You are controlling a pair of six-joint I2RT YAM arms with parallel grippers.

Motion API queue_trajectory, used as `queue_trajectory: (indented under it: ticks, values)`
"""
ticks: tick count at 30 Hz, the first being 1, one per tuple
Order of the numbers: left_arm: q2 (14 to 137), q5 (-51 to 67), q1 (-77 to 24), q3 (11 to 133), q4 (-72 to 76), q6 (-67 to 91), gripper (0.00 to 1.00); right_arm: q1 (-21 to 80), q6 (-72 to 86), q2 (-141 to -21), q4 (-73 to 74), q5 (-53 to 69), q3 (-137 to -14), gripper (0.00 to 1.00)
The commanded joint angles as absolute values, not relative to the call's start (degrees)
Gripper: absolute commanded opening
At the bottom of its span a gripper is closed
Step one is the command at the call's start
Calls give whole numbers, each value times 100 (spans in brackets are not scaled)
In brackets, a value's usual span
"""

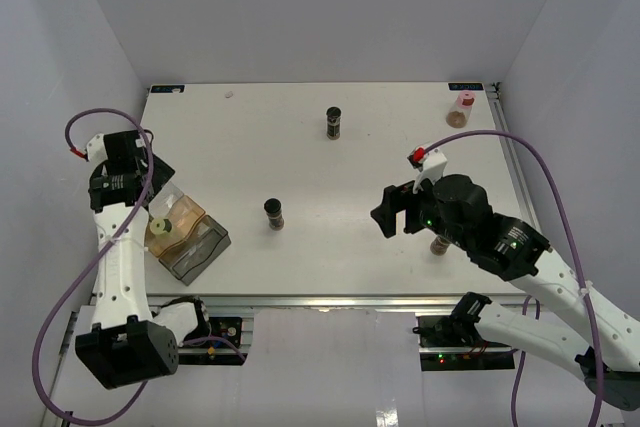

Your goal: Organize the condiment bottles

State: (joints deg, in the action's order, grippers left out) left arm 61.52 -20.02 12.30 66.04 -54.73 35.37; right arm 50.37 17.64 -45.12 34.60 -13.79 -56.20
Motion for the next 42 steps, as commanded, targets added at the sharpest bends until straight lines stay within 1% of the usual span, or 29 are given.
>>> queue_trajectory:
  ticks: [1, 4, 6, 9, 11, 14, 16, 18, 20, 24, 26, 28, 32, 33, 36, 42]
  values:
    - [5924, -78, 1248, 7038, -5062, 2691, 98, 5046, 1660, -5040, 3190, -1943, -6449, 90]
    - [6061, 844, 1224, 6920, -4711, 2585, 98, 5004, 1502, -5616, 3339, -2375, -7135, 90]
    - [6209, 1291, 1110, 6825, -4434, 2511, 98, 4923, 1401, -6082, 3380, -2451, -7548, 90]
    - [6264, 1608, 1005, 6574, -4013, 2428, 98, 4717, 1292, -6518, 3410, -2456, -8037, 90]
    - [6421, 1643, 935, 6689, -3915, 2183, 98, 4628, 1256, -6561, 3345, -2474, -8077, 90]
    - [6762, 1016, 669, 6999, -4036, 2025, 98, 4409, 1131, -6422, 2815, -2584, -7759, 90]
    - [6916, 1041, 510, 7175, -3980, 2168, 98, 4093, 1068, -6480, 2641, -2446, -7807, 90]
    - [6961, 1011, 222, 7115, -3595, 2383, 98, 3686, 982, -6631, 2529, -2239, -7986, 90]
    - [7008, 719, -350, 6960, -3246, 2474, 98, 3455, 891, -6848, 2435, -2136, -8232, 90]
    - [7741, 327, -1179, 7238, -3410, 2324, 98, 2382, 958, -7648, 2381, -1585, -9003, 91]
    - [7943, 175, -1394, 7459, -3568, 2221, 98, 1749, 1000, -8055, 2373, -1357, -9300, 92]
    - [8006, 222, -1460, 7522, -3571, 2175, 98, 1435, 1007, -8732, 2567, -1366, -9619, 92]
    - [8027, 827, -1554, 7484, -3363, 2269, 98, 950, 894, -9560, 2617, -1528, -10064, 90]
    - [8047, 1010, -1621, 7444, -3329, 2282, 98, 795, 874, -9951, 2524, -1441, -10225, 90]
    - [8000, 1230, -1859, 7251, -3169, 2291, 98, 444, 942, -10570, 2275, -1323, -10477, 90]
    - [7849, 2002, -1916, 6915, -2836, 2313, 98, -291, 1114, -11760, 2189, -997, -11143, 90]
